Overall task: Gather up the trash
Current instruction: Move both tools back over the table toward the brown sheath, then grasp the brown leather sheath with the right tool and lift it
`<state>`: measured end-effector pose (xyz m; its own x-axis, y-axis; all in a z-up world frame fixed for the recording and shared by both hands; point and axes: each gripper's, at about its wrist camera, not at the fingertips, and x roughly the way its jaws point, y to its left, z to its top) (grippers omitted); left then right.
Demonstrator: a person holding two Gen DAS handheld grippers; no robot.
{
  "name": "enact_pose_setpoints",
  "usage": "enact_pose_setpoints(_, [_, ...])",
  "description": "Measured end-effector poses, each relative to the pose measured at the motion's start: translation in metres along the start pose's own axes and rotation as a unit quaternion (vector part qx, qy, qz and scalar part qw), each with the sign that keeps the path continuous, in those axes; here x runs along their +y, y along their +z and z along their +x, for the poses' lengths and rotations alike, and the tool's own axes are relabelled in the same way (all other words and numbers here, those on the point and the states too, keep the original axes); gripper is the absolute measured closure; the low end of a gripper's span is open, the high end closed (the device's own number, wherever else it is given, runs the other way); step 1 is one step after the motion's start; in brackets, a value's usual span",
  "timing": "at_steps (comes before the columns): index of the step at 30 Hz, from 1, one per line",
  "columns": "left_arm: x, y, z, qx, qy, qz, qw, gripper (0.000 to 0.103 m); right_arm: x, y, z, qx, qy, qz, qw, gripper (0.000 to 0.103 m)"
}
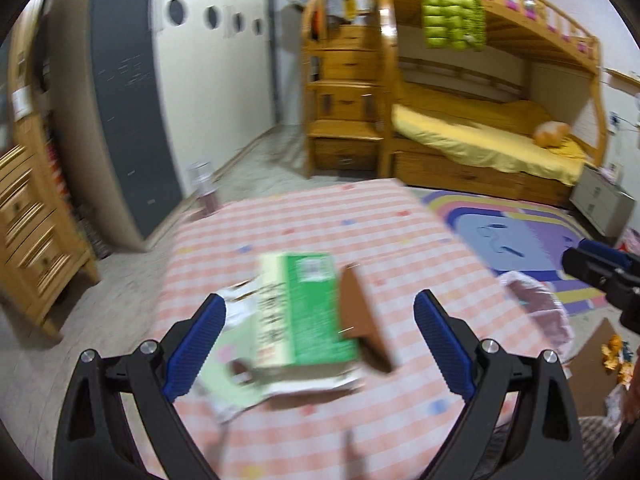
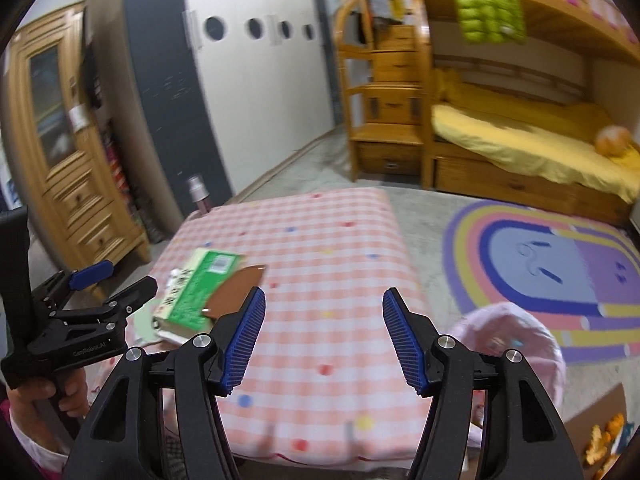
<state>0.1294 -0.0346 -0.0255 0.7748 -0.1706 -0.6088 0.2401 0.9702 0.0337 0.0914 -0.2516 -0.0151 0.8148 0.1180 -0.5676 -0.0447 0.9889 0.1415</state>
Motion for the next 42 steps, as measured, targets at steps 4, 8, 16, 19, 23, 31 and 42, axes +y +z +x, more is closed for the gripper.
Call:
enact_pose_setpoints(4, [0.032, -0.011, 0.008, 0.014, 0.035, -0.017, 0.9991, 0.011, 0.023, 0.006, 0.025, -0.002, 0.019, -0.026, 0.999, 0.040])
enact_pose_setpoints(8, [0.051, -0.016, 0.015, 0.013, 0.059, -0.026, 0.9978, 0.011, 0.039, 0.007, 0.049, -0.004, 0.023, -0.048, 0.999, 0.040])
enact_pose_setpoints(16, [0.070, -0.018, 0.035, 0.027, 0.080, -0.030, 0.9960, 0.011, 0.069, -0.018, 0.090, 0.068, 0.051, -0.091, 0.992, 0.040])
enact_pose_setpoints(19, [0.071, -0.017, 0.037, 0.029, 0.076, -0.035, 0.9961, 0.011, 0.078, -0.024, 0.099, 0.091, 0.059, -0.104, 0.989, 0.050])
enact_pose_setpoints(23, [0.071, -0.017, 0.037, 0.032, 0.060, -0.040, 0.9969, 0.011, 0.087, -0.032, 0.113, 0.124, 0.065, -0.106, 0.984, 0.064])
enact_pose_setpoints(31, [0.074, -0.020, 0.038, 0.036, 0.060, -0.044, 0.9966, 0.011, 0.094, -0.043, 0.127, 0.156, 0.033, -0.129, 0.979, 0.094])
enact_pose_setpoints(42, [0.057, -0.021, 0.041, 0.042, 0.053, -0.032, 0.9972, 0.011, 0.059, -0.035, 0.110, 0.114, -0.045, -0.125, 0.985, 0.098])
